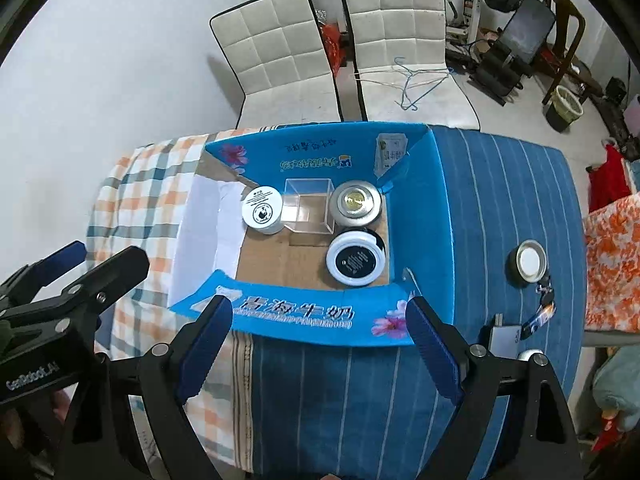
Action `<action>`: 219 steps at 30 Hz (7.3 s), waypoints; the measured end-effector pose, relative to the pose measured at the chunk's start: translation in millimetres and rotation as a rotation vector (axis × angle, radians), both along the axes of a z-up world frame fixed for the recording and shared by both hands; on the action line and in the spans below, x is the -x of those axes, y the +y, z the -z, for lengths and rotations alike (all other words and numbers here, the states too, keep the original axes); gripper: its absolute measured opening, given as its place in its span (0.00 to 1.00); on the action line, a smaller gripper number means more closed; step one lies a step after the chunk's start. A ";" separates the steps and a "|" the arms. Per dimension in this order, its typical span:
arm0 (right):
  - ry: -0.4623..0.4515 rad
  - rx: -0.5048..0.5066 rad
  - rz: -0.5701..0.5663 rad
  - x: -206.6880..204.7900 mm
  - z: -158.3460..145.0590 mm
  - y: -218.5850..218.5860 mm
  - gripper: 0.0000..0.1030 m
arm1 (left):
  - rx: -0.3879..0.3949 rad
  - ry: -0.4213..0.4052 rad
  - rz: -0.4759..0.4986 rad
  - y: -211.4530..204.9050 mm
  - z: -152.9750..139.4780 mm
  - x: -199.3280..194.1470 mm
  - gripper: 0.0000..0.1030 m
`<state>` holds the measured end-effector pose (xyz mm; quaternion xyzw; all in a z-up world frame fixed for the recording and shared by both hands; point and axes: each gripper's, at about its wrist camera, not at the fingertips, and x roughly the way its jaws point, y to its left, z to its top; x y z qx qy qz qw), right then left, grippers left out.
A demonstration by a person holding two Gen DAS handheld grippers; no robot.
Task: Organize rigid objects
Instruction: 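Grasp the grey charger with the left tool while the right tool grasps the white earbud case, then carry the charger and earbud case over the blue box, then lower the charger and earbud case into the box and open both tools, then grasp the silver tin with the left tool while the right tool grasps the blue tube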
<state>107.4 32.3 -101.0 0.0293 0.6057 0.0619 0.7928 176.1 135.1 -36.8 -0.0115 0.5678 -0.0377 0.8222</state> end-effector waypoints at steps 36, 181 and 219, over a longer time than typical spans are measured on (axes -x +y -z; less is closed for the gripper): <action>0.270 0.071 0.433 63.4 201.0 -342.5 0.82 | -0.019 0.406 0.384 -373.4 244.6 37.7 0.72; 0.161 0.108 0.022 -20.2 118.6 33.0 0.93 | 0.056 0.253 0.053 30.6 93.0 -30.8 1.00; -0.046 0.033 0.138 63.6 -6.1 -146.6 0.96 | -0.041 -0.034 0.110 -104.4 -21.5 44.6 1.00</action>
